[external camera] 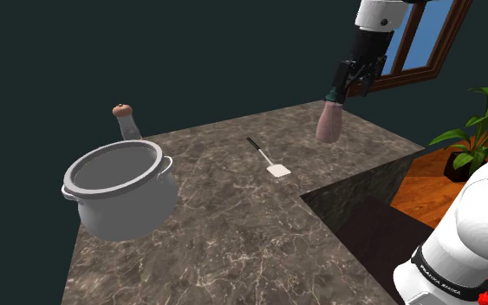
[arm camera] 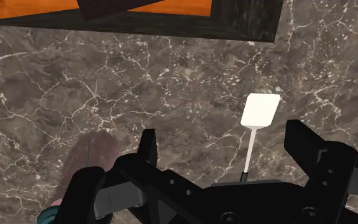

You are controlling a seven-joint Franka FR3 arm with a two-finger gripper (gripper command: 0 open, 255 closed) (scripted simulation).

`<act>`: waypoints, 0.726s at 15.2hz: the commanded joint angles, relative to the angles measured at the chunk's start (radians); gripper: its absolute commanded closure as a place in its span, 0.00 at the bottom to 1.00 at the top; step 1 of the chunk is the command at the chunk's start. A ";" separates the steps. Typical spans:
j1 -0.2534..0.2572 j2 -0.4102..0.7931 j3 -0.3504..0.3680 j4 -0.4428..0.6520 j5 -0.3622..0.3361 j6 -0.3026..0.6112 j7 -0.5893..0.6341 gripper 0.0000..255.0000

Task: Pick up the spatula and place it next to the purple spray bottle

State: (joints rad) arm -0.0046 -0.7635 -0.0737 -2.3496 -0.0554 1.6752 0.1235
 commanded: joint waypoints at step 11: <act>0.017 0.301 0.055 -0.004 0.031 0.294 0.114 0.00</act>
State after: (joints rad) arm 0.0106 -0.5105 -0.0247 -2.3705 -0.0269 1.9380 0.2254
